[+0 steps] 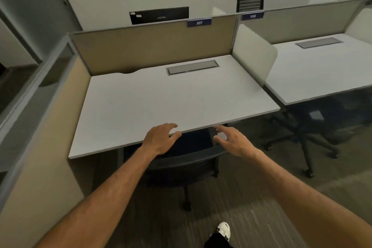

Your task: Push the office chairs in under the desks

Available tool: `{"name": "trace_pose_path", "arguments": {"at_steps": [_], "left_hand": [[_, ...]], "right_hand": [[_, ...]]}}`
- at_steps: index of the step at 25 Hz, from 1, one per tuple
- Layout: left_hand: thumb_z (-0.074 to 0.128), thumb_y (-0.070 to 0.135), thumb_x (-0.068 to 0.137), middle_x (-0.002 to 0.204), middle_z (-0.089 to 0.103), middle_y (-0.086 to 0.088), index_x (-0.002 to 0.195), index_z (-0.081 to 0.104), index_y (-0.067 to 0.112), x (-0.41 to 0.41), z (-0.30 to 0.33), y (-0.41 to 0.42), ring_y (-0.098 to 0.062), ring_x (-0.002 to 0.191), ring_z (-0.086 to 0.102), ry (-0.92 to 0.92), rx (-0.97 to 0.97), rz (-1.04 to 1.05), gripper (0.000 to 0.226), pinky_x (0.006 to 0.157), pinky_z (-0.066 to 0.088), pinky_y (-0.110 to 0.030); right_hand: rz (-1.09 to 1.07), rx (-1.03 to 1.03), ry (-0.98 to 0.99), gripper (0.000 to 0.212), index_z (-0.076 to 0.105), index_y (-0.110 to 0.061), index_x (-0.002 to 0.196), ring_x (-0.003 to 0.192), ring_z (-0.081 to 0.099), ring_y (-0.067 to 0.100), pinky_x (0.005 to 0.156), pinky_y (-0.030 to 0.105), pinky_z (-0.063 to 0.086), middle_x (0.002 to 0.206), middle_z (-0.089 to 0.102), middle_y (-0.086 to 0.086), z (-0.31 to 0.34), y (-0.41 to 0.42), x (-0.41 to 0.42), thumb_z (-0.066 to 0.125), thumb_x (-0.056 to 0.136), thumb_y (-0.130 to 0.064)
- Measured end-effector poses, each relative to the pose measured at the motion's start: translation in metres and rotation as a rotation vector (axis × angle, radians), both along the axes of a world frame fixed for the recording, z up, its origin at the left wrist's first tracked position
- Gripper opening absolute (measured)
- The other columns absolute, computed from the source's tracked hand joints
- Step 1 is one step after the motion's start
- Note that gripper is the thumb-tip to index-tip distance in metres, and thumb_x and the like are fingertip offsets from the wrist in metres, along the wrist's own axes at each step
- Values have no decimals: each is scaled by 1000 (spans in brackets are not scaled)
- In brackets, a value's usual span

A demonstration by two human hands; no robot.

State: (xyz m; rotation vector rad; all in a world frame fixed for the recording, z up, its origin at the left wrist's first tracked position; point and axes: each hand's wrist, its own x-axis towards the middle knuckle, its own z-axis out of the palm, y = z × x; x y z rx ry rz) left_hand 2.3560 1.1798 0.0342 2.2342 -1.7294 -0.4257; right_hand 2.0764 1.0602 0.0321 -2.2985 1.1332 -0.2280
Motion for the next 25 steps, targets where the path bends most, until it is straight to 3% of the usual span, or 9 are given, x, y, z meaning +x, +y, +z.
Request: {"name": "trace_pose_path", "arguments": {"at_steps": [3,12,16,21,25], "left_hand": [[43,65,99,151,53,7,145,52,30,-21,30,-4,-20,135,51,-20,-81,-102,58,110,41,-41],[54,57,99,150,54,-2,155,38,24,-166,118,-5,-27,135,52,-29,-374,-482,67,114,41,-46],[45,61,100,159,43,-4,157,30,23,-283,155,-1,-25,147,37,-71,-441,-678,70,124,23,-47],[32,68,98,167,25,-2,159,26,23,-433,176,7,-24,154,21,-59,-519,-857,75,126,17,-46],[27,71,96,171,11,1,162,15,26,-557,177,19,-17,157,5,-12,-541,-963,81,127,8,-44]], "right_hand": [[-64,-47,-35,60,36,-25,154,142,40,19,115,41,35,154,46,3,30,25,-29,53,102,-47],[-385,-290,-79,63,27,-36,155,148,28,19,120,48,29,161,35,-2,115,99,-184,51,100,-56],[-529,-413,-112,64,26,-33,156,149,25,20,117,44,27,162,33,-1,148,135,-298,50,101,-55],[-636,-520,-78,68,27,-24,157,153,11,19,117,37,15,163,31,3,167,184,-433,48,101,-56],[-718,-535,-13,74,19,-22,160,155,0,17,122,41,11,168,18,2,169,231,-528,46,100,-58]]}}
